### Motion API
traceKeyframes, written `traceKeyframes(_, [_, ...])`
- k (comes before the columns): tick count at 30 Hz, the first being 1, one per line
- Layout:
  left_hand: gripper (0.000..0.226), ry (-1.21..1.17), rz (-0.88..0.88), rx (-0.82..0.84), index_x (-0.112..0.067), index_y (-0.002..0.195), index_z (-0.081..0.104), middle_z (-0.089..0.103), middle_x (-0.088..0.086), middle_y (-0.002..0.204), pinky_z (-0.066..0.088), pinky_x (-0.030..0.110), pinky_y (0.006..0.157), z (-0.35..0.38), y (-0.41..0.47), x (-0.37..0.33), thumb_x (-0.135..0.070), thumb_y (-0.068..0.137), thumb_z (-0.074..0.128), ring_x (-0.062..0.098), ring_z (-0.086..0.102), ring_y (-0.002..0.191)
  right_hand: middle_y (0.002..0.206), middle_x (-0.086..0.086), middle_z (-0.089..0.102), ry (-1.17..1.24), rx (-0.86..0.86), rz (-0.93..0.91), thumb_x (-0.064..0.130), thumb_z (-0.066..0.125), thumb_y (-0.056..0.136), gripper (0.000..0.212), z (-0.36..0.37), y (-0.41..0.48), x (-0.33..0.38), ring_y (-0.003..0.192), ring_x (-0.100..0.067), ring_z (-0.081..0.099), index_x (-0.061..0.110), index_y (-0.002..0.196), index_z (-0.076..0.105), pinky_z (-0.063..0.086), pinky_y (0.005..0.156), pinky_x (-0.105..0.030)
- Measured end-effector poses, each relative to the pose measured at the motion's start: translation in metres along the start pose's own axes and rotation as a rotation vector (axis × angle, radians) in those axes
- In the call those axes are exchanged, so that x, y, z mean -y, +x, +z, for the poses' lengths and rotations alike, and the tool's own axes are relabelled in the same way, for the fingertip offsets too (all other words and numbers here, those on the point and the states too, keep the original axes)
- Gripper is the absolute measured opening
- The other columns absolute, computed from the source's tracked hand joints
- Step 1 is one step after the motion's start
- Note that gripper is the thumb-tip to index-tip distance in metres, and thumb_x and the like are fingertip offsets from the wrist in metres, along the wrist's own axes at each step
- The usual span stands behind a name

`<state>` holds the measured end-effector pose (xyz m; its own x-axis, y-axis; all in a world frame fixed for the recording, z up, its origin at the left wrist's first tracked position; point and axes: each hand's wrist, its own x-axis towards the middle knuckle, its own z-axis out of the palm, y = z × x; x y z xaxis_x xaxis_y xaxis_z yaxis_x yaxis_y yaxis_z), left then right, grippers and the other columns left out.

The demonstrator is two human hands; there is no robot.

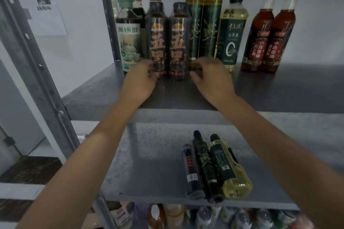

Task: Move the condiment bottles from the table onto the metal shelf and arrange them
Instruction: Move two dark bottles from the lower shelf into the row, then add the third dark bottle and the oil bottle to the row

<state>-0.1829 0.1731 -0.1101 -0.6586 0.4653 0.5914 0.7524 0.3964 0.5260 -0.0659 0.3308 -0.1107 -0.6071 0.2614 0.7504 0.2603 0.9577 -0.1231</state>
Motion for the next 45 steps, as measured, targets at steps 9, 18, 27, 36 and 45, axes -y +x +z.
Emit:
traceKeyframes(9, [0.018,0.034,0.422,-0.117,-0.011,0.108,0.054,0.061,0.008,0.100,0.047,0.027,0.071,0.094,-0.179,0.023,-0.019,0.093,0.048,0.019,0.056,0.088,0.083,-0.006,0.066,-0.006,0.073,-0.142,0.013,0.046,0.085,0.018,0.048,-0.219,-0.036,0.071,-0.022,0.063,0.011,0.090,0.064,0.049,0.050,-0.028])
traceKeyframes(18, [0.026,-0.623,-1.111,0.567,-0.003,0.115,0.054,0.060,0.013,0.101,0.048,0.035,0.079,0.211,-0.195,0.046,-0.016,0.092,0.058,0.027,0.057,0.092,0.112,-0.008,0.064,-0.264,0.783,0.415,0.011,0.039,0.094,0.025,0.101,-0.249,-0.029,0.101,-0.021,0.062,0.008,0.114,0.054,0.051,0.074,-0.029])
traceKeyframes(27, [0.072,-0.596,-1.129,0.652,-0.008,0.111,0.057,0.067,0.012,0.108,0.055,0.043,0.085,0.224,-0.200,0.075,-0.044,0.057,0.087,0.028,0.065,0.096,0.111,-0.010,0.063,-0.061,0.902,0.704,0.044,0.052,0.090,0.048,0.121,-0.248,-0.037,0.102,-0.026,0.062,0.004,0.116,0.049,0.049,0.078,-0.031])
traceKeyframes(36, [0.022,-0.576,-1.155,0.635,-0.007,0.101,0.057,0.064,0.014,0.102,0.053,0.038,0.077,0.193,-0.182,0.095,-0.017,0.085,0.068,0.028,0.062,0.095,0.098,-0.009,0.061,0.277,1.006,0.930,0.055,0.066,0.079,0.062,0.134,-0.232,-0.041,0.089,-0.023,0.060,0.003,0.112,0.059,0.051,0.078,-0.031])
traceKeyframes(45, [0.049,-0.585,-1.150,0.781,-0.004,0.099,0.059,0.067,0.014,0.103,0.053,0.045,0.087,0.202,-0.189,0.089,-0.018,0.062,0.088,0.031,0.064,0.098,0.105,-0.015,0.068,0.803,0.924,1.301,0.026,0.084,0.067,0.062,0.126,-0.240,-0.051,0.093,-0.026,0.067,-0.002,0.113,0.055,0.056,0.084,-0.039])
